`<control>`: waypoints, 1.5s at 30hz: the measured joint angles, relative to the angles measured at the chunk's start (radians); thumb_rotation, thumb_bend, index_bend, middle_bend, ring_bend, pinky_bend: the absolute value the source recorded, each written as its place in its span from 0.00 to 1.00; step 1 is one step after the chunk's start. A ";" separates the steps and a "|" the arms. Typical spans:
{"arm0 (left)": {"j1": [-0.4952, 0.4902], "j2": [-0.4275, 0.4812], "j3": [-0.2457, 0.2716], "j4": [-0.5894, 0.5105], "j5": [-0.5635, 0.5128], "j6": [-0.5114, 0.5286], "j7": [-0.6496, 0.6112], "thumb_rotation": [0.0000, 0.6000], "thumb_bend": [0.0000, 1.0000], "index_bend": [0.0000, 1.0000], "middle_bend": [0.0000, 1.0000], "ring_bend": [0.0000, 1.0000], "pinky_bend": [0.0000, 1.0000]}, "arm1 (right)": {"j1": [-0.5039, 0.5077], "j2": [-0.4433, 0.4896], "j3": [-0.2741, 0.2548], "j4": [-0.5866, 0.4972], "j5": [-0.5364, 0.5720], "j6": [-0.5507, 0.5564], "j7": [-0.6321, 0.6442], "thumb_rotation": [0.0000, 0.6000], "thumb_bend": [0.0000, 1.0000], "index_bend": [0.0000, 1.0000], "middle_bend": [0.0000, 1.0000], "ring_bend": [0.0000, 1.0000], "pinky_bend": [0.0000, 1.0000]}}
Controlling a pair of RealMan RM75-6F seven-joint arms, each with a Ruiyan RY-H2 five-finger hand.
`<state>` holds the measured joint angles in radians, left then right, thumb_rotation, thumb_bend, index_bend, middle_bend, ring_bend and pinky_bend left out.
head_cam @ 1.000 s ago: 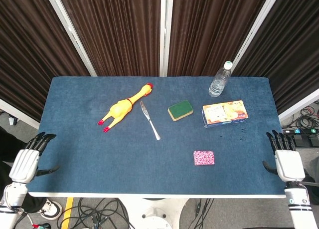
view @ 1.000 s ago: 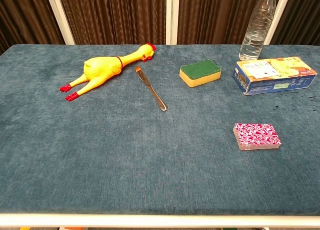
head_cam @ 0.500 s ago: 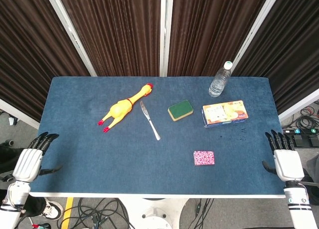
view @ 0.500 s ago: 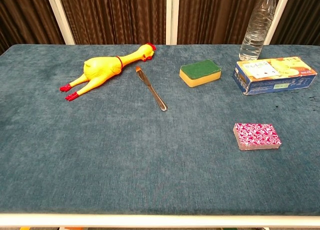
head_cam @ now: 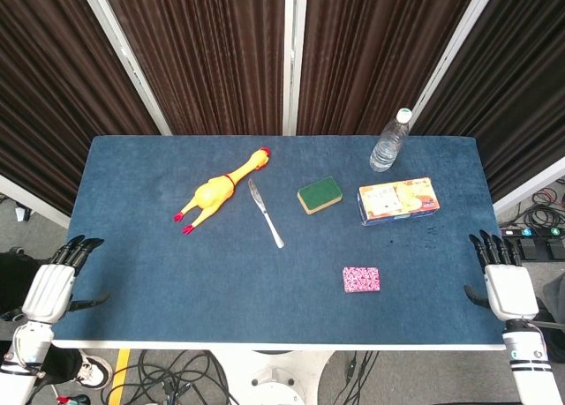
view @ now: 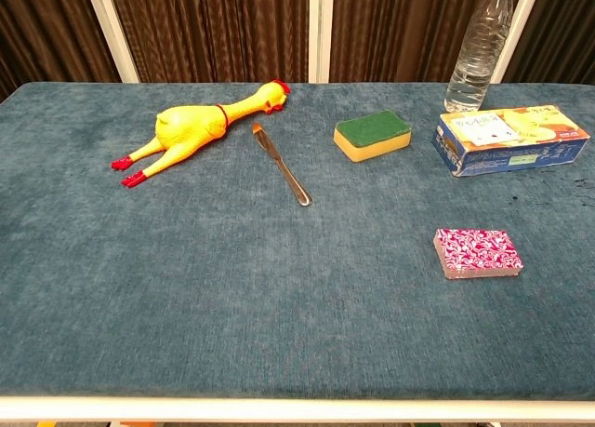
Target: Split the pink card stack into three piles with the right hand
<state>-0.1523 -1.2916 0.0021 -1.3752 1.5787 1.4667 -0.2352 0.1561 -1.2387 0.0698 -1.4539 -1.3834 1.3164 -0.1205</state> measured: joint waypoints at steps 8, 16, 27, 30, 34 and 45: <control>0.000 -0.002 0.002 0.006 -0.002 -0.005 -0.003 1.00 0.03 0.16 0.15 0.06 0.18 | 0.006 0.025 -0.001 -0.038 0.011 -0.024 -0.017 1.00 0.15 0.08 0.52 0.73 0.83; -0.002 -0.001 0.003 0.006 -0.001 -0.008 -0.002 1.00 0.03 0.16 0.15 0.06 0.18 | 0.032 0.050 -0.016 -0.109 0.000 -0.074 -0.044 1.00 0.15 0.40 0.54 0.86 0.95; 0.002 0.002 0.003 0.013 -0.004 -0.003 -0.017 1.00 0.03 0.16 0.15 0.06 0.18 | 0.114 -0.016 -0.036 -0.135 -0.035 -0.178 -0.197 1.00 0.15 0.25 0.26 0.85 0.95; 0.004 0.002 0.003 0.019 -0.006 -0.002 -0.025 1.00 0.03 0.16 0.15 0.06 0.18 | 0.141 -0.045 -0.040 -0.143 -0.017 -0.221 -0.258 1.00 0.15 0.24 0.25 0.85 0.94; 0.006 0.002 0.003 0.028 -0.008 0.000 -0.035 1.00 0.03 0.16 0.15 0.06 0.18 | 0.173 -0.084 -0.043 -0.149 0.003 -0.259 -0.332 1.00 0.15 0.23 0.25 0.85 0.94; 0.011 -0.001 0.003 0.048 -0.015 -0.003 -0.061 1.00 0.03 0.16 0.15 0.06 0.18 | 0.253 -0.173 -0.025 -0.160 0.091 -0.316 -0.494 1.00 0.15 0.17 0.24 0.85 0.93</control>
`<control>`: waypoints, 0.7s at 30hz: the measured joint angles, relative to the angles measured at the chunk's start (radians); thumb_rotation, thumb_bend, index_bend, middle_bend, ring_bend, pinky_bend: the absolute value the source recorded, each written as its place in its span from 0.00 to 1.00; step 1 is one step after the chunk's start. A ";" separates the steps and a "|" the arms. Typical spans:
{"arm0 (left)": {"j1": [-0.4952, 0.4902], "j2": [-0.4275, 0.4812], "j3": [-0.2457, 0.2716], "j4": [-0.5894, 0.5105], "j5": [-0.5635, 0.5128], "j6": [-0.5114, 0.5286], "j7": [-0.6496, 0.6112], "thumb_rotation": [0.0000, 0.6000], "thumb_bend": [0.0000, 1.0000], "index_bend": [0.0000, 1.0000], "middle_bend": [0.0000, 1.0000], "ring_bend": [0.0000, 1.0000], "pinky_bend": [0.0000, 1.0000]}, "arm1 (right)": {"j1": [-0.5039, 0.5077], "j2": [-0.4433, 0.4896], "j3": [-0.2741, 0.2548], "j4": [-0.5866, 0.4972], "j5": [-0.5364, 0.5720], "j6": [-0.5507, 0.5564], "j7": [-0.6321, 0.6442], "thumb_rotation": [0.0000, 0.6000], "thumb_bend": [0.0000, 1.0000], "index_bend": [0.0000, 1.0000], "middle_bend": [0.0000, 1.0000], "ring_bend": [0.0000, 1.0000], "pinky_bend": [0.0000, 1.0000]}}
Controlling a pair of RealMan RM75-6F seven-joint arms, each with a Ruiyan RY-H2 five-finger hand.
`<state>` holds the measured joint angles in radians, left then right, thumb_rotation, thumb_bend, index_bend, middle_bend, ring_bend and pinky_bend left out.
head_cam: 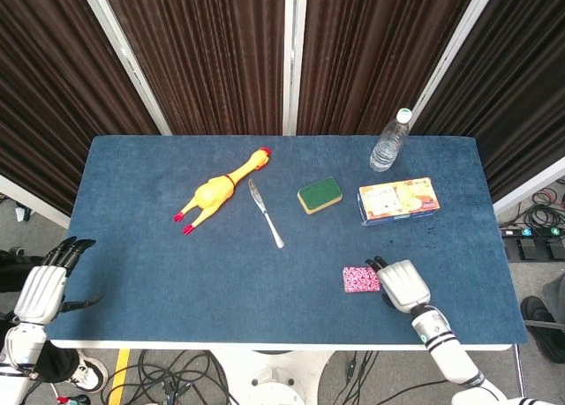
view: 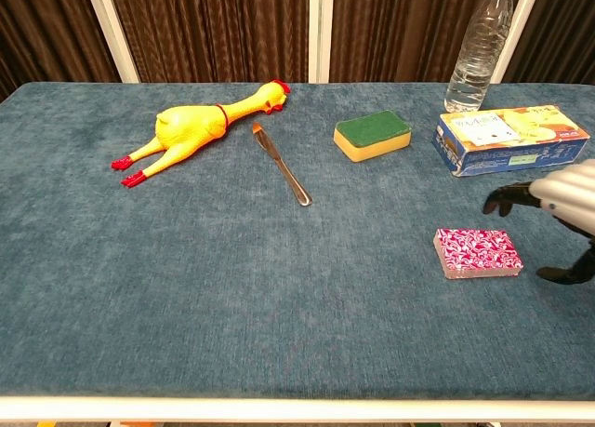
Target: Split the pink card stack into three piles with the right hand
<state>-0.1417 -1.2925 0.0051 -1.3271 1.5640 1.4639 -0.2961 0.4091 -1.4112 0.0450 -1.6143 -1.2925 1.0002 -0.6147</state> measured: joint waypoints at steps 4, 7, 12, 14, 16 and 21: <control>0.001 -0.001 0.000 0.011 -0.003 -0.002 -0.014 1.00 0.03 0.16 0.15 0.06 0.18 | 0.022 -0.031 0.009 0.002 0.030 -0.012 -0.019 1.00 0.15 0.16 0.26 0.85 0.93; 0.004 -0.001 -0.001 0.016 -0.004 0.001 -0.021 1.00 0.03 0.16 0.15 0.06 0.18 | 0.034 -0.054 0.010 0.014 0.046 -0.017 -0.023 1.00 0.13 0.15 0.27 0.85 0.93; 0.006 0.000 -0.002 0.024 -0.006 0.002 -0.032 1.00 0.03 0.16 0.15 0.06 0.18 | 0.047 -0.076 0.003 0.027 0.069 -0.017 -0.041 1.00 0.12 0.15 0.28 0.85 0.93; 0.006 -0.001 -0.001 0.027 -0.006 0.001 -0.034 1.00 0.03 0.16 0.15 0.06 0.18 | 0.049 -0.081 0.000 0.029 0.073 -0.011 -0.050 1.00 0.12 0.15 0.27 0.85 0.93; 0.006 -0.003 -0.001 0.028 -0.005 0.001 -0.035 1.00 0.03 0.16 0.15 0.06 0.18 | 0.053 -0.085 -0.002 0.031 0.079 -0.007 -0.057 1.00 0.12 0.15 0.27 0.85 0.93; 0.006 -0.003 -0.002 0.031 -0.007 -0.001 -0.038 1.00 0.03 0.16 0.15 0.06 0.18 | 0.065 -0.095 -0.006 0.036 0.097 -0.007 -0.063 1.00 0.12 0.18 0.28 0.85 0.93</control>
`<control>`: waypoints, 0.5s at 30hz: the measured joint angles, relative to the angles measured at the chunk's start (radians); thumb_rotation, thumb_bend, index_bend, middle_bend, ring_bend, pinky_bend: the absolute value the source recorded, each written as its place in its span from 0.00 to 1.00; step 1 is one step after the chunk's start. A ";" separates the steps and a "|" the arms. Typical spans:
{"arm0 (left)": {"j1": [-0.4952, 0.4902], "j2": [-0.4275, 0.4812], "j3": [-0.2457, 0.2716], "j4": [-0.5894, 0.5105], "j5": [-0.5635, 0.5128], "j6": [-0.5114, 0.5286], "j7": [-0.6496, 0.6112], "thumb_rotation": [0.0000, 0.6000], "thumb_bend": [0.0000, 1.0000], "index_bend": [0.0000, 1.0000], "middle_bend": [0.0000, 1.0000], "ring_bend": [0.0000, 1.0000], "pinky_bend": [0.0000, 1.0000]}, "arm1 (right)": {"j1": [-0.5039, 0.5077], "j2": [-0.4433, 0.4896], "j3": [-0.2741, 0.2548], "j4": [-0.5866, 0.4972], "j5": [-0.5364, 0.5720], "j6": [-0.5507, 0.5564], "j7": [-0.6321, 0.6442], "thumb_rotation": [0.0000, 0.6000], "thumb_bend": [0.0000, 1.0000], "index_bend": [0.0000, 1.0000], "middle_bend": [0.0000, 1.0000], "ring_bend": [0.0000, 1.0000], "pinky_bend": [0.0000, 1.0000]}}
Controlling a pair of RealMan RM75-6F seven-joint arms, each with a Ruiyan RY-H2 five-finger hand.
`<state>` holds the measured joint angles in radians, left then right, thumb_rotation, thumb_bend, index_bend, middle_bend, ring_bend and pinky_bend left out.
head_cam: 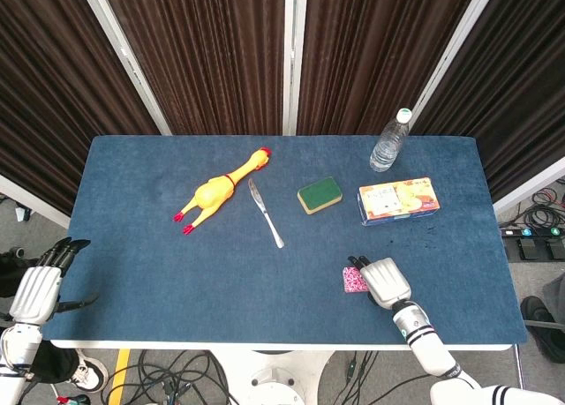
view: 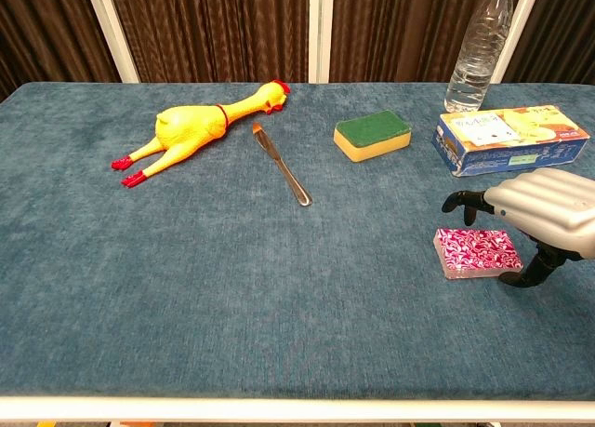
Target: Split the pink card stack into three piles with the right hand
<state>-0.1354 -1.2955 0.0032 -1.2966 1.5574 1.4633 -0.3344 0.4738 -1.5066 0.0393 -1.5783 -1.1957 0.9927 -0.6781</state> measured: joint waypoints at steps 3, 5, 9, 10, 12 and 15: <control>0.002 0.000 0.000 0.003 -0.001 0.001 -0.003 1.00 0.03 0.16 0.15 0.06 0.18 | 0.006 -0.007 -0.003 0.004 0.009 0.001 -0.007 1.00 0.12 0.20 0.28 0.85 0.93; 0.003 0.000 0.000 0.005 -0.002 0.001 -0.006 1.00 0.03 0.16 0.15 0.06 0.18 | 0.009 -0.011 -0.004 0.007 0.015 0.002 -0.011 1.00 0.12 0.20 0.28 0.85 0.93; 0.003 -0.001 -0.001 0.008 -0.002 0.002 -0.010 1.00 0.03 0.16 0.15 0.06 0.18 | 0.016 -0.020 -0.009 0.015 0.029 0.003 -0.018 1.00 0.12 0.22 0.29 0.85 0.93; 0.003 -0.001 -0.001 0.009 -0.002 0.001 -0.010 1.00 0.03 0.16 0.15 0.06 0.18 | 0.017 -0.021 -0.009 0.016 0.031 0.004 -0.018 1.00 0.12 0.22 0.29 0.85 0.93; 0.003 -0.001 -0.001 0.010 -0.002 0.000 -0.012 1.00 0.03 0.16 0.15 0.06 0.18 | 0.019 -0.023 -0.011 0.017 0.033 0.007 -0.019 1.00 0.12 0.24 0.29 0.85 0.93; 0.003 -0.002 -0.001 0.012 -0.002 0.001 -0.013 1.00 0.03 0.16 0.15 0.06 0.18 | 0.022 -0.026 -0.013 0.020 0.035 0.011 -0.017 1.00 0.12 0.25 0.30 0.85 0.93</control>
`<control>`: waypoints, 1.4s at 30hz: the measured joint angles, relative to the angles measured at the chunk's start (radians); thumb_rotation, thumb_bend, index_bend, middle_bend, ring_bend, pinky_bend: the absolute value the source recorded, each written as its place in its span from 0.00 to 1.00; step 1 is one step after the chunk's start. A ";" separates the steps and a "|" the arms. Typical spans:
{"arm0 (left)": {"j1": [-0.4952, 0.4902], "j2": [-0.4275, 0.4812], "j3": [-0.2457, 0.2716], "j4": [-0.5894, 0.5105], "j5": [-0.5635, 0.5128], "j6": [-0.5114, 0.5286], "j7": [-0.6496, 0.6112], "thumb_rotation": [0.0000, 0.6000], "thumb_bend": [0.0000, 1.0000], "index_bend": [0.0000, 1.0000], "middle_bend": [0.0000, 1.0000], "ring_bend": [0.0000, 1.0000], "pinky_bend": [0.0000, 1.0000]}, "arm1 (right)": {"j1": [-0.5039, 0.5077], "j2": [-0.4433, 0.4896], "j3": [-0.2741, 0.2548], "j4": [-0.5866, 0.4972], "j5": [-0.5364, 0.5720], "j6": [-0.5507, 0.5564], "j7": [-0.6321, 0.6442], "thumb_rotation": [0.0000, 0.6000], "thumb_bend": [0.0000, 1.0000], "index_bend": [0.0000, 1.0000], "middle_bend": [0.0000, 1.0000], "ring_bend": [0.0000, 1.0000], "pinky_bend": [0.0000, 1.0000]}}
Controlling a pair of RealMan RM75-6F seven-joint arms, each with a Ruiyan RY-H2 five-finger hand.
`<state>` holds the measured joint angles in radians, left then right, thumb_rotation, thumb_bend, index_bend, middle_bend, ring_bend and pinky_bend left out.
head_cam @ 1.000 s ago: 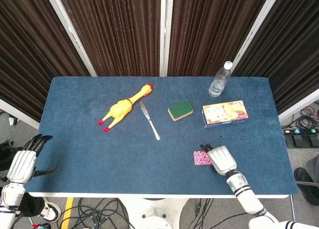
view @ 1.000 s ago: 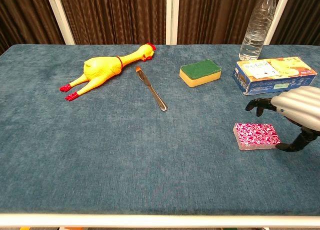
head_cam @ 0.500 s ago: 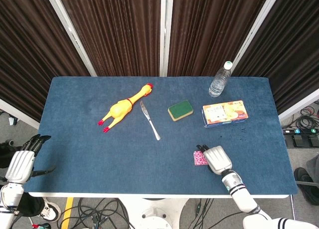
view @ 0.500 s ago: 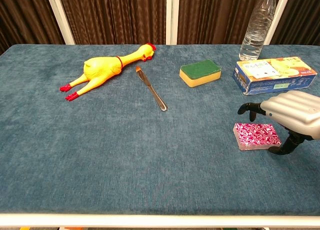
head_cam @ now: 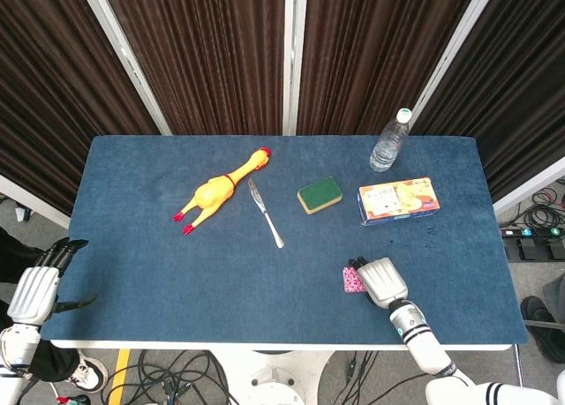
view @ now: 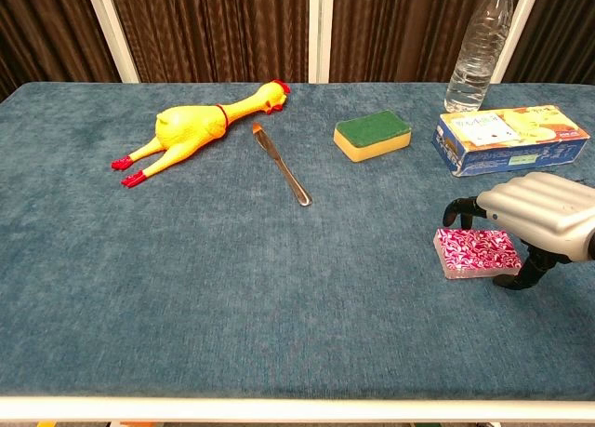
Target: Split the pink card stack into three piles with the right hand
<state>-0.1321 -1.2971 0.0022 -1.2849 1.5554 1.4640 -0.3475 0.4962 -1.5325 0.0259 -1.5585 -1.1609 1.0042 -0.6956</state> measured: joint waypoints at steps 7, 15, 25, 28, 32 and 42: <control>0.001 -0.001 0.000 0.002 0.001 0.001 -0.001 1.00 0.03 0.16 0.15 0.06 0.18 | 0.006 -0.007 -0.004 0.008 0.003 0.009 0.002 1.00 0.13 0.26 0.32 0.85 0.93; 0.002 -0.001 0.000 0.003 0.000 0.001 -0.002 1.00 0.03 0.16 0.15 0.06 0.18 | 0.012 -0.009 -0.009 0.008 0.002 0.014 0.011 1.00 0.12 0.26 0.32 0.85 0.93; 0.003 0.002 -0.001 0.001 0.001 0.004 -0.005 1.00 0.03 0.16 0.15 0.06 0.18 | 0.019 -0.010 -0.014 -0.014 0.009 0.028 -0.011 1.00 0.12 0.27 0.34 0.85 0.93; 0.003 0.002 -0.001 0.002 0.000 0.002 -0.006 1.00 0.03 0.16 0.15 0.06 0.18 | 0.020 -0.011 -0.015 -0.015 0.013 0.031 -0.015 1.00 0.12 0.28 0.35 0.85 0.93; 0.003 0.001 -0.002 0.005 -0.001 0.000 -0.008 1.00 0.03 0.16 0.15 0.06 0.18 | 0.021 -0.013 -0.015 -0.013 0.020 0.035 -0.019 1.00 0.12 0.29 0.36 0.85 0.93; 0.004 -0.002 -0.001 0.010 -0.002 -0.001 -0.012 1.00 0.03 0.16 0.15 0.06 0.18 | 0.029 -0.023 -0.015 -0.004 0.025 0.037 -0.016 1.00 0.14 0.31 0.38 0.85 0.93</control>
<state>-0.1281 -1.2990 0.0010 -1.2746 1.5530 1.4628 -0.3594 0.5252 -1.5557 0.0111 -1.5621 -1.1361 1.0414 -0.7114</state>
